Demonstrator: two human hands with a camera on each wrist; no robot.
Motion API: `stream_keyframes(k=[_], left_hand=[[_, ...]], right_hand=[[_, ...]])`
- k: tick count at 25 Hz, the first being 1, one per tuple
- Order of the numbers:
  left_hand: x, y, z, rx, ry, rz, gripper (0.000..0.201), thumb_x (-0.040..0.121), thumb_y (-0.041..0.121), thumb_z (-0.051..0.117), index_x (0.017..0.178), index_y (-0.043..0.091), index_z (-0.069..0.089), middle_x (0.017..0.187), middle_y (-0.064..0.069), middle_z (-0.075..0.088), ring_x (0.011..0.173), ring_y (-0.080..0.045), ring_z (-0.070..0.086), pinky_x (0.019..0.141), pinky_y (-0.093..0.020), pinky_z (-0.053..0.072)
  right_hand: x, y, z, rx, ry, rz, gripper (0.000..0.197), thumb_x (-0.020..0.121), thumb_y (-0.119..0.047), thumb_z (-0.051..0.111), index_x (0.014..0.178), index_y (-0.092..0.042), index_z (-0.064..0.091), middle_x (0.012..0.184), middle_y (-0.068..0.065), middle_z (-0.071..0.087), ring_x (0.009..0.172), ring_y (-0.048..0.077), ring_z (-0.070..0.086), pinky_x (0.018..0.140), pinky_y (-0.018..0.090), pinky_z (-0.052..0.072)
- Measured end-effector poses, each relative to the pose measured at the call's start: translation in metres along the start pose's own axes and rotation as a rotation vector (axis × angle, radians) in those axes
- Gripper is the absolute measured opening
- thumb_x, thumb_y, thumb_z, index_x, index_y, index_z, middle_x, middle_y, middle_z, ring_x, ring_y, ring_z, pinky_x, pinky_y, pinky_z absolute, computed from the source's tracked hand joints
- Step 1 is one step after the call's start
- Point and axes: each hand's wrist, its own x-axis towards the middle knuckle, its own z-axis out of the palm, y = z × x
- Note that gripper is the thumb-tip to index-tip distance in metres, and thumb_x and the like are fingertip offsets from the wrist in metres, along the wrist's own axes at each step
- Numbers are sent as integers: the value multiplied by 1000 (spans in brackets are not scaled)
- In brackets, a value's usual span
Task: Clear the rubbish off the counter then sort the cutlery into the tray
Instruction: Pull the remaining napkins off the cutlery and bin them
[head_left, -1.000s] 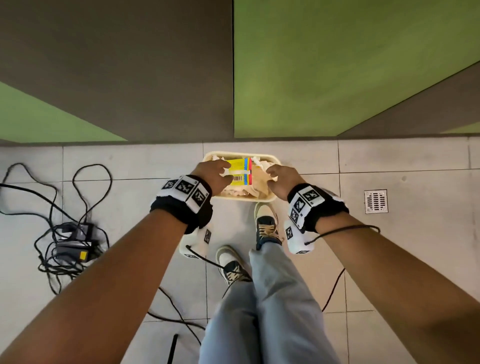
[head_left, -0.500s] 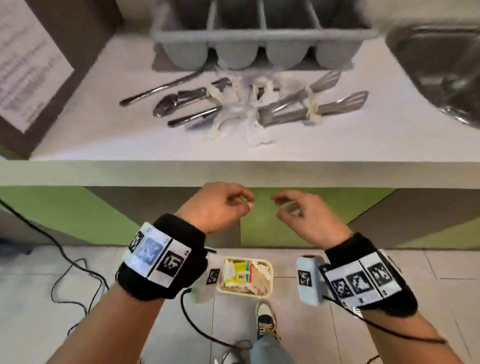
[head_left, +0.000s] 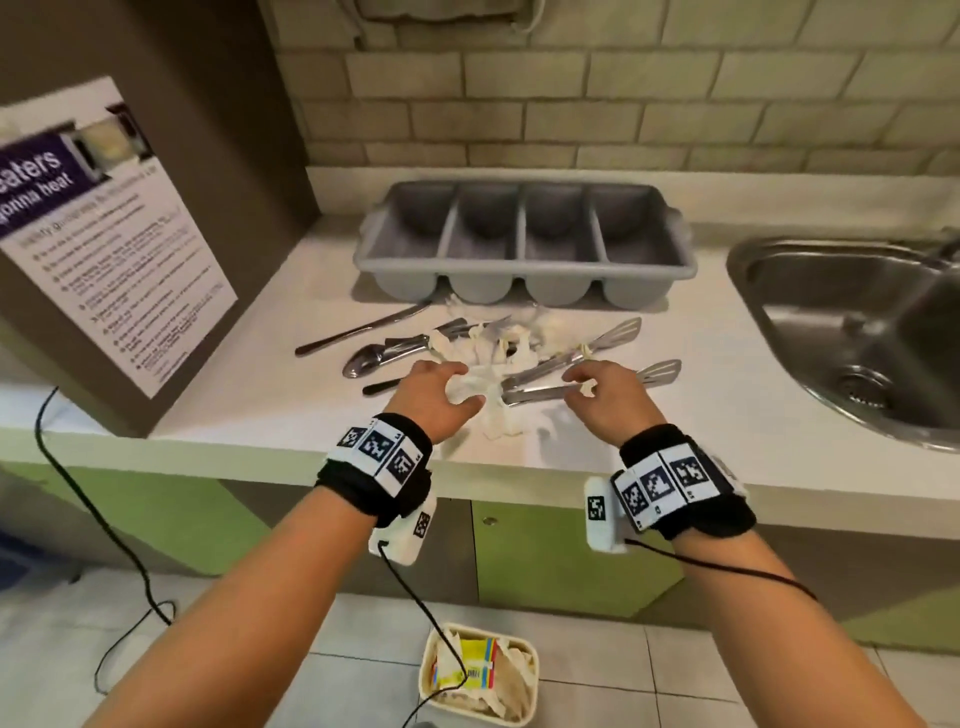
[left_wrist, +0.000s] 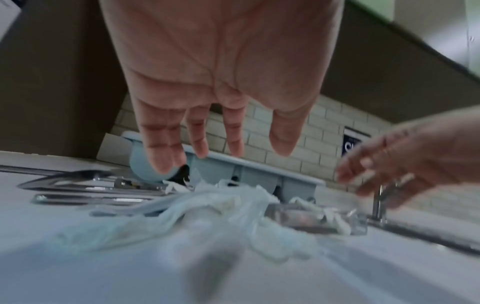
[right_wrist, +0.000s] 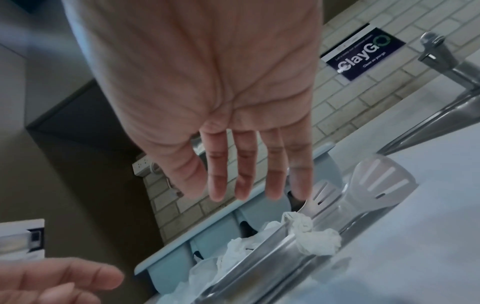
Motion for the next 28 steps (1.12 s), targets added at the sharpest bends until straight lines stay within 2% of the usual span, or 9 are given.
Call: stream_keyframes(k=[3, 5, 11, 13, 16, 18, 21, 24, 28], left_hand=[[25, 6, 14, 177, -85, -31, 77, 73, 60, 61, 140, 37, 31, 153, -12, 20, 138, -37, 27, 110, -54, 32], [37, 6, 19, 230, -97, -34, 80, 68, 62, 63, 138, 38, 32, 154, -10, 17, 138, -38, 25, 110, -53, 32], [62, -10, 14, 73, -44, 6, 38, 80, 22, 66, 117, 16, 55, 133, -12, 45, 118, -30, 49, 101, -38, 44], [68, -15, 5, -13, -27, 19, 32, 81, 12, 64, 113, 12, 57, 125, -13, 52, 111, -29, 54, 95, -34, 46], [82, -22, -12, -52, -12, 23, 36, 82, 2, 60, 115, 13, 57, 125, -13, 53, 112, -29, 54, 92, -32, 46], [97, -26, -24, -4, 5, 62, 42, 83, 1, 54, 121, 15, 54, 127, -13, 51, 117, -29, 51, 98, -32, 42], [118, -26, -32, 45, -118, 102, 59, 80, 14, 63, 134, 26, 42, 141, -13, 39, 127, -30, 44, 107, -35, 38], [127, -23, -24, 262, -331, 139, 87, 71, 37, 73, 142, 43, 22, 156, -9, 14, 136, -35, 33, 110, -45, 37], [133, -23, -11, 386, -340, 155, 84, 71, 38, 73, 142, 37, 27, 151, -11, 25, 134, -34, 35, 109, -45, 35]], right_hand=[[33, -7, 3, -109, -5, 40, 31, 84, -18, 59, 115, -13, 61, 129, 17, 50, 120, 35, 48, 102, 33, 38], [52, -15, 9, -186, -29, 59, 39, 83, -25, 60, 122, -19, 56, 135, 16, 41, 125, 37, 39, 105, 39, 36], [102, -25, 35, -454, -217, 200, 83, 69, -56, 66, 139, -42, 25, 150, 13, 16, 133, 47, 20, 108, 56, 29], [111, -26, 41, -476, -272, 252, 88, 65, -59, 68, 138, -48, 21, 149, 12, 20, 133, 50, 20, 106, 60, 30], [121, -33, 47, -462, -260, 256, 72, 62, -53, 68, 127, -48, 40, 129, 10, 46, 118, 43, 42, 101, 54, 40], [127, -34, 50, -405, -194, 268, 56, 65, -41, 70, 118, -39, 54, 123, 10, 52, 113, 38, 49, 99, 50, 44], [134, -31, 50, -354, -92, 273, 34, 77, -17, 65, 109, -27, 63, 121, 11, 58, 112, 33, 56, 99, 46, 46], [136, -29, 46, -356, -21, 254, 26, 81, -10, 57, 103, -18, 67, 115, 13, 64, 106, 31, 60, 94, 39, 50], [137, -32, 41, -335, 12, 242, 24, 83, -11, 57, 104, -16, 67, 116, 13, 64, 107, 31, 60, 92, 37, 49]])
